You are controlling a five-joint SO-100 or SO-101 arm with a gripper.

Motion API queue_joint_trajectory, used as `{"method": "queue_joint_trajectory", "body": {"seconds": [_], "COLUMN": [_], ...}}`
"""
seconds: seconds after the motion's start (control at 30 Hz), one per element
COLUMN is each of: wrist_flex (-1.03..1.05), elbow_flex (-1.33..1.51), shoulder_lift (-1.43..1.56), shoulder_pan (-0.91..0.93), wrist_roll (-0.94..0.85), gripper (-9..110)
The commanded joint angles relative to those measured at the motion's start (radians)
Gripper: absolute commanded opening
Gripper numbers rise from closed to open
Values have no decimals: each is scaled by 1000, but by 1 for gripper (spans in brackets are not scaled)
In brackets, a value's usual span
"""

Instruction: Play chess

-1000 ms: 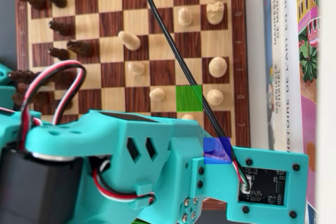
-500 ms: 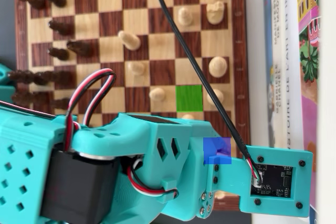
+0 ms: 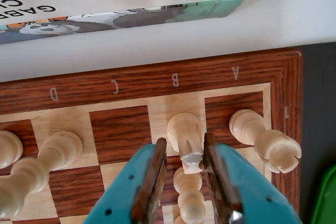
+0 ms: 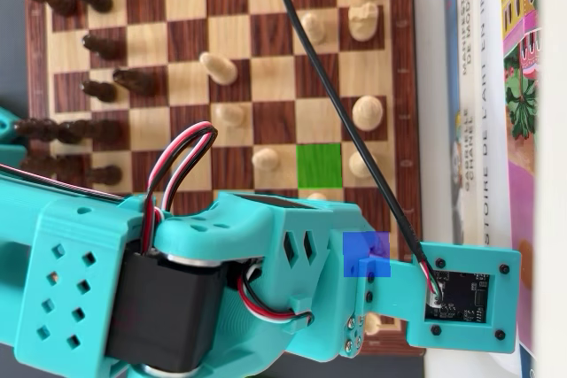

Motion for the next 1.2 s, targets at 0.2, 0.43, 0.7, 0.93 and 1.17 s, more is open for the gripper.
{"method": "queue_joint_trajectory", "body": {"seconds": [0.2, 0.43, 0.7, 0.93, 1.17], "wrist_flex": [-2, -2, -2, 0, 5], "elbow_flex": [-52, -51, -48, -46, -51], "shoulder_lift": [9, 9, 9, 9, 18], "shoulder_pan": [9, 11, 12, 21, 21], "wrist_roll": [0, 2, 3, 0, -3], "gripper": [12, 11, 7, 6, 5]}}
